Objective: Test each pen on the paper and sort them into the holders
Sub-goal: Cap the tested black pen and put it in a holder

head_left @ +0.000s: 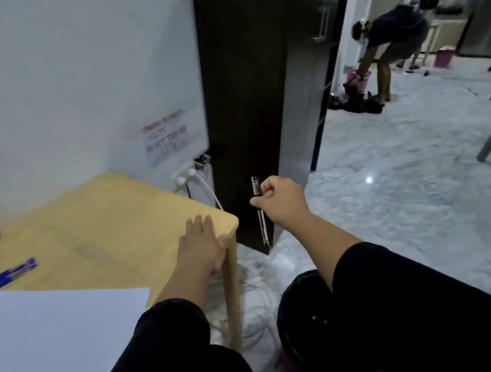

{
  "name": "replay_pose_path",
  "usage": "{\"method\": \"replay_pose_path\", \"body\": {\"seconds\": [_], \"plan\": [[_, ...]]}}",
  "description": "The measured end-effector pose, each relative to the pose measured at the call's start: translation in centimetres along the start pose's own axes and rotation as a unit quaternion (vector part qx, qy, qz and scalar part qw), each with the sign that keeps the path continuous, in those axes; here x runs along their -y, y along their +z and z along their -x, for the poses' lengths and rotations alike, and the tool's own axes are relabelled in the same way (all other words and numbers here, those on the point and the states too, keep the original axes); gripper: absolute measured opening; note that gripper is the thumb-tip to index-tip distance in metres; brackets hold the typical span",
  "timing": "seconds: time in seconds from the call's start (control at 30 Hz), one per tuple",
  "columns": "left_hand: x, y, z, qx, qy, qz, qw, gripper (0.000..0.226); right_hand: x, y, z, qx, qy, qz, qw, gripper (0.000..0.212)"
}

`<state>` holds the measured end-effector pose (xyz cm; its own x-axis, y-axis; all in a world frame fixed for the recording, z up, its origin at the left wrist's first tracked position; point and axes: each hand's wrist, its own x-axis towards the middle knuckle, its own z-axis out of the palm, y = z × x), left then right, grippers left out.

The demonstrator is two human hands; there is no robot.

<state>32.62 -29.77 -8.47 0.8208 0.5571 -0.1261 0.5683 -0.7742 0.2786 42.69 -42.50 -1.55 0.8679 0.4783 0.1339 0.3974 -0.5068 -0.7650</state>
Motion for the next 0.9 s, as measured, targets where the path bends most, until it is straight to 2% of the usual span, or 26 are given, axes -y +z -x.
{"method": "replay_pose_path", "body": {"seconds": [0.1, 0.33, 0.57, 0.6, 0.73, 0.9], "plan": [[-1.7, 1.2, -1.9, -0.018, -0.011, -0.012, 1.000, 0.057, -3.8, -0.9, -0.8, -0.003, 0.030, -0.003, 1.000, 0.016], [-1.8, 2.9, -3.7, -0.135, -0.022, -0.044, 0.990, 0.050, -10.4, -2.2, -2.1, -0.003, 0.068, 0.010, 0.998, 0.015], [-1.7, 3.2, -4.1, -0.145, -0.024, -0.065, 0.987, 0.050, -15.3, -3.7, -2.1, 0.030, 0.115, 0.080, 0.990, 0.008], [-1.6, 3.2, -4.1, -0.141, -0.026, -0.066, 0.987, 0.050, -15.8, -3.9, -2.0, 0.053, 0.121, 0.109, 0.985, 0.011], [-1.9, 2.9, -4.2, -0.119, -0.035, -0.066, 0.990, 0.050, -16.5, -3.8, -1.6, 0.169, 0.135, 0.251, 0.943, 0.049], [-2.4, 1.7, -4.0, -0.065, -0.048, -0.052, 0.995, 0.052, -14.0, -2.8, -1.5, 0.203, 0.054, 0.333, 0.919, 0.057]]}}
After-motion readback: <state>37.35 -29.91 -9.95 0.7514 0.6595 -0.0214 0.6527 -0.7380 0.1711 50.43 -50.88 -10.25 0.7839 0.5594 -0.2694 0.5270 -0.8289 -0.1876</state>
